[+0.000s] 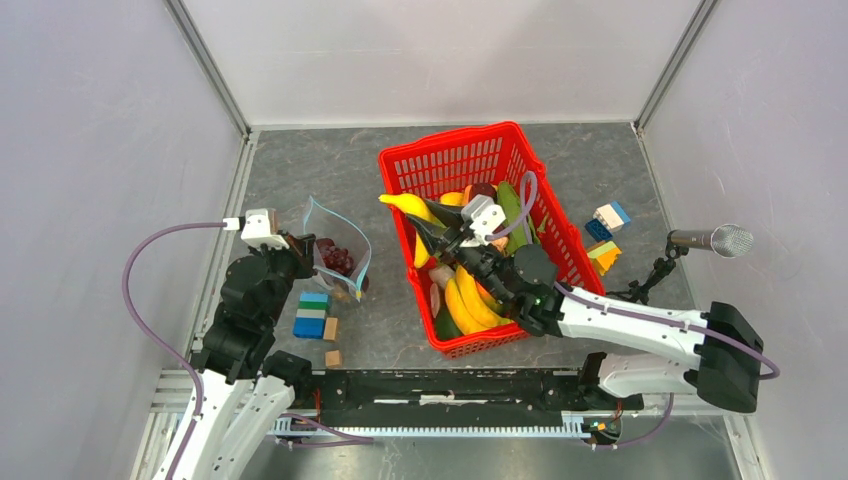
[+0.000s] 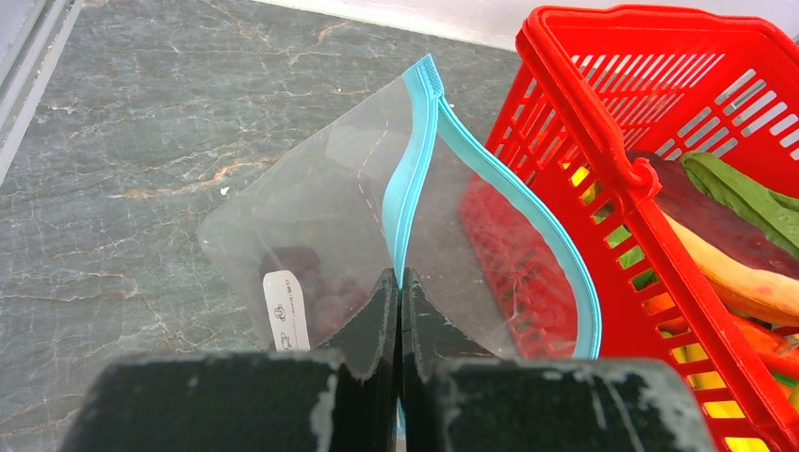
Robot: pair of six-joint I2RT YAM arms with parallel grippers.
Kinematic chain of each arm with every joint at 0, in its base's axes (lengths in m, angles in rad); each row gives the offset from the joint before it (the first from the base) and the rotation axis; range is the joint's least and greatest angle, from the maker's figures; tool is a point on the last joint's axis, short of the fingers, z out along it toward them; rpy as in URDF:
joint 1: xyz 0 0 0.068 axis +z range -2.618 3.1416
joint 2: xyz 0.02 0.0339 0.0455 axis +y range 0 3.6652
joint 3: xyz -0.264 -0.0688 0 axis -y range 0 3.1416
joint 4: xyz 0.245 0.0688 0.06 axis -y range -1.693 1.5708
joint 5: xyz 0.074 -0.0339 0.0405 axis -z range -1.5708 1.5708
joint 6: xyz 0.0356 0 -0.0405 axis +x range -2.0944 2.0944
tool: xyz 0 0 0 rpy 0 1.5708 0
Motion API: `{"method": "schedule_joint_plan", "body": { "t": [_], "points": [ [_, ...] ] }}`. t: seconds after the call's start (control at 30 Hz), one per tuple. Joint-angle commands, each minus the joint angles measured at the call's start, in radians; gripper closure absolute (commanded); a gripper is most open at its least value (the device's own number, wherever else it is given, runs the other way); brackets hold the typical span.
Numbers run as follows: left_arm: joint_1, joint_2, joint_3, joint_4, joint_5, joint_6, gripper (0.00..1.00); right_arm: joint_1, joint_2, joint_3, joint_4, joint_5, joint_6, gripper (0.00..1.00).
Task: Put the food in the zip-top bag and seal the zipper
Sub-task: Place the fake fruit in the zipper food storage bag.
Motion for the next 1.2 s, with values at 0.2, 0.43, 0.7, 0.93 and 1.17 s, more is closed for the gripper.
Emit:
{"method": "schedule_joint_plan", "body": {
  "t": [0.2, 0.43, 0.7, 0.93, 1.17],
  "points": [
    [0.006, 0.003, 0.016, 0.052, 0.017, -0.008, 0.98, 0.083, 0.021, 0.120, 0.108, 0.053, -0.148, 0.98],
    [0.006, 0.005, 0.016, 0.053, 0.019, -0.010, 0.98, 0.085, 0.010, 0.138, 0.095, 0.075, -0.199, 1.00],
    [0.007, 0.003, 0.016, 0.051, 0.019, -0.010, 0.98, 0.101, 0.222, 0.263, 0.146, 0.014, -0.105, 1.00],
    [0.006, 0.000, 0.019, 0.051, 0.017, -0.014, 0.98, 0.103, 0.431, 0.361, 0.265, 0.036, -0.127, 1.00],
    [0.006, -0.006, 0.023, 0.047, 0.017, -0.024, 0.98, 0.100, 0.585, 0.412, 0.324, -0.006, -0.109, 1.00]
  ]
}}
